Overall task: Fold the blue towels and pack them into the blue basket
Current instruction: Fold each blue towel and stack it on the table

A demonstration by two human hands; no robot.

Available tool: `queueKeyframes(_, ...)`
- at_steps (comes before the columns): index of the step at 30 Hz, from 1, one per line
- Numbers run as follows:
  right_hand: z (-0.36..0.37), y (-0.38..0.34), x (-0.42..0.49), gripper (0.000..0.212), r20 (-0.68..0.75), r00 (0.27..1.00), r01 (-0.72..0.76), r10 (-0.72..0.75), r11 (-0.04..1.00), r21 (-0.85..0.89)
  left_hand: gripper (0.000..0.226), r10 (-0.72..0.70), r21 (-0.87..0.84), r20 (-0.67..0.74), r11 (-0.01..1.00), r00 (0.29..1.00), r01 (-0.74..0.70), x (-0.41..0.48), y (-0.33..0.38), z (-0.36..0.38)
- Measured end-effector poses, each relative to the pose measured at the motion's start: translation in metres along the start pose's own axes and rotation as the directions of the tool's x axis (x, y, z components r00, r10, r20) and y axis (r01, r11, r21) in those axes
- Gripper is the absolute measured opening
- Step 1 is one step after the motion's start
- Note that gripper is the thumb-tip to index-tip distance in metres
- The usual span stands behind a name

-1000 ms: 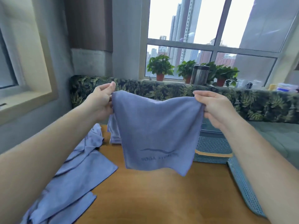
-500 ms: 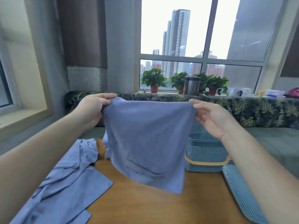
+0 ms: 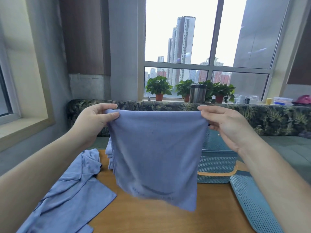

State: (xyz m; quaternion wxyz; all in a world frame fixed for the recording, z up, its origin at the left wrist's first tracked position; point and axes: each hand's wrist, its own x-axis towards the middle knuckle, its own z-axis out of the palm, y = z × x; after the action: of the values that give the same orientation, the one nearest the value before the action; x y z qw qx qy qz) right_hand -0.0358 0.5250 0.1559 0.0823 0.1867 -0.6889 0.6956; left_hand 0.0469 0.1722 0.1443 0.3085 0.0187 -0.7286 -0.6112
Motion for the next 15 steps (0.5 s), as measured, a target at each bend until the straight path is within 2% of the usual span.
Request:
queueKeyframes(7, 0.007, 0.024, 0.006, 0.028, 0.035, 0.999, 0.008, 0.001, 0.968, -0.250, 0.041, -0.081, 0.091, 0.027, 0.993, 0.996, 0.078, 0.019, -0.028, 0.003)
queueKeyframes(9, 0.014, 0.036, 0.012, 0.025, 0.040, 0.999, 0.028, -0.013, 0.925, -0.379, 0.027, -0.012, 0.297, -0.014, 0.955, 1.000, 0.016, 0.025, -0.041, 0.009)
queueKeyframes(11, 0.021, 0.048, 0.023, 0.015, 0.024, 0.999, 0.033, -0.024, 0.841, -0.539, 0.009, 0.058, 0.467, -0.023, 0.884, 0.998, -0.040, 0.033, -0.049, 0.015)
queueKeyframes(15, 0.026, 0.069, 0.051, 0.014, -0.087, 0.993, 0.018, -0.085, 0.810, -0.586, 0.012, 0.159, 0.468, 0.016, 0.871, 0.987, -0.148, 0.054, -0.057, 0.021)
